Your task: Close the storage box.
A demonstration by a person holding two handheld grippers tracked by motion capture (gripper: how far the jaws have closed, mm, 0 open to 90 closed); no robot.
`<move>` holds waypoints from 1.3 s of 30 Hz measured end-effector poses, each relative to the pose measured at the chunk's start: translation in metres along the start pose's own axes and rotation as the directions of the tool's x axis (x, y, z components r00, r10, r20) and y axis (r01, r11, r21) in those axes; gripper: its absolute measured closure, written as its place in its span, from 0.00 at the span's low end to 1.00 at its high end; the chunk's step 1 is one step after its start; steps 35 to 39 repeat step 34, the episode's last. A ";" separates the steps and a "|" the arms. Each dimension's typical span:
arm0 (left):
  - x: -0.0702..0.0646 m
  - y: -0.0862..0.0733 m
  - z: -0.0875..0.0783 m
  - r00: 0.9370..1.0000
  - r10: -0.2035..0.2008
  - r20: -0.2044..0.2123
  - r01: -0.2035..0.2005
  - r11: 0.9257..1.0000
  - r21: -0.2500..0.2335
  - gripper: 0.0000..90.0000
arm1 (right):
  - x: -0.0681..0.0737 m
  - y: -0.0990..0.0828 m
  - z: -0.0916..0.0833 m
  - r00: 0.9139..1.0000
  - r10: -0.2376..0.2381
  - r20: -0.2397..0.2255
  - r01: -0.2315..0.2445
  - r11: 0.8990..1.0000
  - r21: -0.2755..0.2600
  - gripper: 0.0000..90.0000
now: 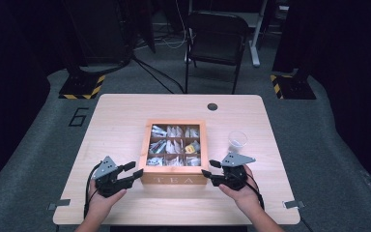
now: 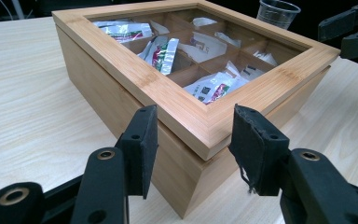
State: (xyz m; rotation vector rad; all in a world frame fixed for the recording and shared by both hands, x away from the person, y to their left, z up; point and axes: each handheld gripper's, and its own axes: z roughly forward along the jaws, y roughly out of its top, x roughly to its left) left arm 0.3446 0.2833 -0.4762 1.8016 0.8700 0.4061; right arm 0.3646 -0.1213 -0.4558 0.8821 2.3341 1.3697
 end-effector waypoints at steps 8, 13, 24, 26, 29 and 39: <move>0.001 0.004 -0.002 1.000 -0.016 -0.002 0.016 1.000 -0.023 0.54 | -0.005 0.002 -0.003 1.000 0.008 0.005 -0.008 1.000 -0.017 0.53; 0.008 0.007 -0.005 0.999 -0.037 -0.023 0.036 0.999 -0.037 0.54 | -0.012 0.003 -0.009 0.999 0.028 0.031 -0.027 0.999 -0.038 0.51; 0.026 0.001 -0.003 0.994 -0.062 -0.089 0.059 0.998 -0.032 0.50 | -0.029 -0.005 -0.014 0.993 0.064 0.098 -0.061 0.997 -0.037 0.48; 0.026 0.000 -0.003 0.994 -0.050 -0.093 0.048 0.999 -0.018 0.49 | -0.030 -0.006 -0.014 0.993 0.064 0.104 -0.061 0.998 -0.033 0.48; 0.026 -0.002 -0.002 0.995 -0.039 -0.094 0.038 0.999 -0.010 0.49 | -0.031 -0.008 -0.013 0.992 0.061 0.109 -0.059 0.998 -0.025 0.48; 0.027 -0.003 -0.001 0.994 -0.035 -0.101 0.035 0.999 -0.002 0.49 | -0.031 -0.009 -0.012 0.992 0.061 0.115 -0.060 0.998 -0.016 0.48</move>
